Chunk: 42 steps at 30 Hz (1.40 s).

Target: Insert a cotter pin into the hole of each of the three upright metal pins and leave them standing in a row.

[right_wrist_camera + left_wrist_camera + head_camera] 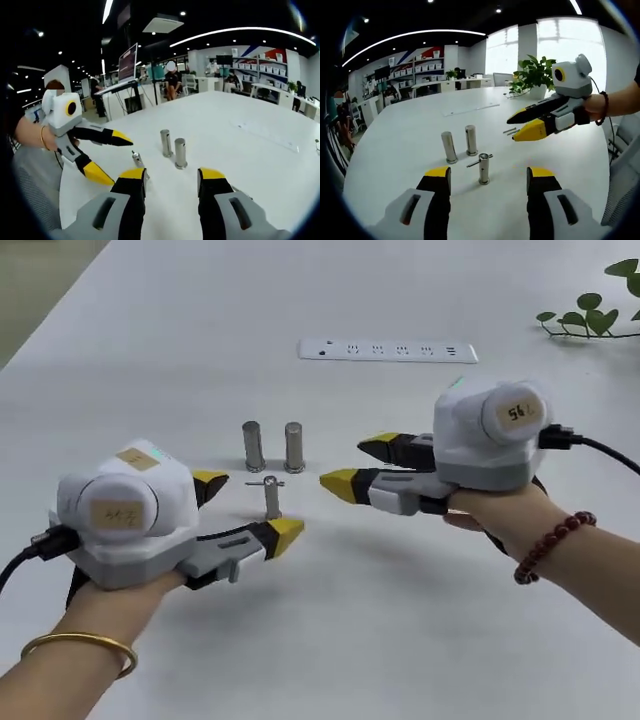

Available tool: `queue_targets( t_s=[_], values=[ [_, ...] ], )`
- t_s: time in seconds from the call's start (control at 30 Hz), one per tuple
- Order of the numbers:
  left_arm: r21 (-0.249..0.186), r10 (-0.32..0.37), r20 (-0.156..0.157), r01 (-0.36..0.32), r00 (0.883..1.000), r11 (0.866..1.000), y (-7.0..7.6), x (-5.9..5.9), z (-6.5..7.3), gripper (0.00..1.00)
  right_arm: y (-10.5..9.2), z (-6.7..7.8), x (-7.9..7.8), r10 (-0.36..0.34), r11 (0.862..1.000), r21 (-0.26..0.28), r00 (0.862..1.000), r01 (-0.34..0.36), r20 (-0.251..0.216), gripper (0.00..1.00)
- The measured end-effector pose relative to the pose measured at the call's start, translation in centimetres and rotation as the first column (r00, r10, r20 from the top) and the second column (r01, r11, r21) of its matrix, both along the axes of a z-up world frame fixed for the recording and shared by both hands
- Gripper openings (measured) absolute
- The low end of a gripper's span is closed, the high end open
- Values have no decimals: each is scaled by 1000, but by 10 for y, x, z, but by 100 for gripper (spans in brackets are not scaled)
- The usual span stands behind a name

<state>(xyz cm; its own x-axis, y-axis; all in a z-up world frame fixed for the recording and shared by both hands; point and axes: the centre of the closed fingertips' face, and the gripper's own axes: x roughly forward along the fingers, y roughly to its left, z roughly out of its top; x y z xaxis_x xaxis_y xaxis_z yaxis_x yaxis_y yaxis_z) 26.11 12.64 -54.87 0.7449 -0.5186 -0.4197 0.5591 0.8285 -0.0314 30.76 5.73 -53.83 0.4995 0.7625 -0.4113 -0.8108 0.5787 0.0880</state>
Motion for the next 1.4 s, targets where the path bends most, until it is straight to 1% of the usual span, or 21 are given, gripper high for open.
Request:
queue_targets(
  t_s=[0.07,0.17,0.2,0.27,0.33,0.4,0.47,0.53,0.57,0.6,0.67,0.73,0.8,0.87,0.93,1.07,1.13,1.33,1.4],
  values=[
    [1,-1,-1,1,1000,1000,-1,-3,1,64,5,0,4,0,1000,1,1000,0,24,34],
    [-14,-5,-8,5,1000,1000,-3,-8,5,66,10,-1,10,-3,1000,-2,999,3,37,30],
    [-27,-5,-5,5,1000,1000,-3,-10,7,67,12,-2,13,-10,1000,3,999,10,39,29],
    [-33,-6,-4,6,1000,999,-4,-12,9,69,14,-3,17,-20,1000,6,999,19,45,28],
    [-22,-12,-1,12,1000,1000,-4,-14,10,70,17,-8,28,-33,999,30,999,32,30,27],
    [-19,-10,-4,10,1000,1000,-4,-16,8,72,20,-11,29,-36,999,36,999,35,19,26],
    [-11,-19,-16,18,1000,1000,-4,-19,6,74,23,-14,31,-43,999,34,999,42,18,25],
    [-9,-27,-6,27,1000,1000,-4,-20,7,76,23,-18,35,-52,997,49,999,52,8,25],
    [0,-27,1,27,1000,1000,-3,-20,7,77,26,-21,36,-50,998,48,999,49,5,25],
    [6,-28,13,28,1000,1000,-3,-20,9,77,29,-24,37,-45,998,47,999,45,4,24],
    [-3,-26,19,26,999,1000,-3,-20,11,79,34,-25,37,-38,998,43,999,38,2,22],
    [-18,-25,20,26,999,1000,-4,-20,12,81,35,-28,40,-42,998,42,999,42,1,22],
    [-16,-31,16,32,999,999,-4,-22,11,83,37,-31,44,-50,998,46,999,51,-4,22],
    [-12,-39,12,39,999,999,-5,-24,10,85,43,-33,46,-51,997,50,999,51,-9,21],
    [-25,-40,4,40,999,999,-4,-26,11,87,47,-34,46,-47,998,46,999,48,-10,20],
    [-23,-43,9,43,999,999,-2,-27,12,89,52,-34,49,-53,998,46,999,53,-10,18],
    [-29,-45,4,45,999,999,-2,-28,12,91,54,-35,50,-52,998,46,998,53,-18,17],
    [-32,-49,-4,49,999,998,-1,-28,10,93,53,-36,52,-62,997,41,998,63,-20,13],
    [-28,-52,-7,52,999,998,-2,-28,9,93,52,-37,54,-71,997,40,997,72,-21,10]
  ],
)
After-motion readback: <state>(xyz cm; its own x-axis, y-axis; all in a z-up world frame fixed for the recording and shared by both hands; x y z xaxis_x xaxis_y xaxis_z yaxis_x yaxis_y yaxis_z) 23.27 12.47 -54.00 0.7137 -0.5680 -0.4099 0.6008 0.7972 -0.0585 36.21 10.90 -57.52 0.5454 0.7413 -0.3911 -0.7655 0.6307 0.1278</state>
